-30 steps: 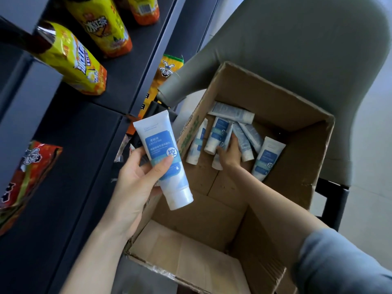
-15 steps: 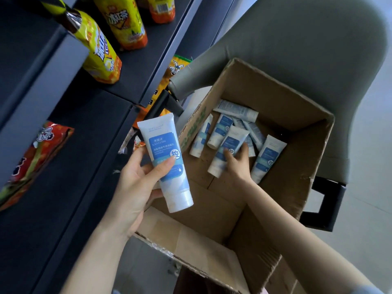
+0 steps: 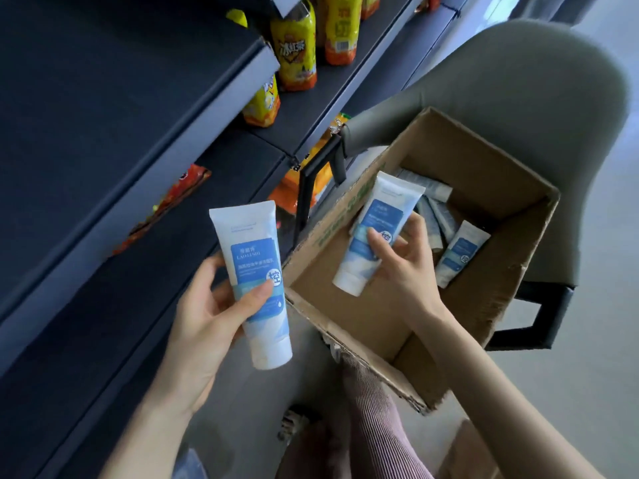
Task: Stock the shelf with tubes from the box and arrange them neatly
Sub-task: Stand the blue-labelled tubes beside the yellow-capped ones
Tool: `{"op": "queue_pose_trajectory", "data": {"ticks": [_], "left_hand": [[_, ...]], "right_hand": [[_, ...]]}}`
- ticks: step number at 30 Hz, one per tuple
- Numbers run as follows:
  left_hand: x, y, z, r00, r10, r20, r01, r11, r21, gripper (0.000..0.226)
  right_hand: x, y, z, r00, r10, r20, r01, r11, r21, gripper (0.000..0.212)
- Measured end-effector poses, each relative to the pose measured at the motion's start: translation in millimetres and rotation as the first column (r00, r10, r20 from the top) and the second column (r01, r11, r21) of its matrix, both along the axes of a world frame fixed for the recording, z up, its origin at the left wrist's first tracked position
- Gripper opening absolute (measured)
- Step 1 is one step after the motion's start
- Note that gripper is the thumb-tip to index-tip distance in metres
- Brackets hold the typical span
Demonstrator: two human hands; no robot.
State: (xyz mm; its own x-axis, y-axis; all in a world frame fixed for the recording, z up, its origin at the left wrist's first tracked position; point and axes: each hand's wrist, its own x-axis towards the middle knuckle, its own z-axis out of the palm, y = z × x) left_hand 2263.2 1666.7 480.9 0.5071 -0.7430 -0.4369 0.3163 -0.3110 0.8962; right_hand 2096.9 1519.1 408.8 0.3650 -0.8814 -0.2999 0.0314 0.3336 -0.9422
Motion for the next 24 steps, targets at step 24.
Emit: {"op": "queue_pose_trajectory", "data": {"ticks": [24], "left_hand": [[31.8,224.3,247.9,0.79,0.4,0.465,-0.153,0.862,-0.483,0.04]], "right_hand": [[92.9,167.2,303.0,0.762,0.602,0.241,-0.503,0.783,-0.366,0.041]]}}
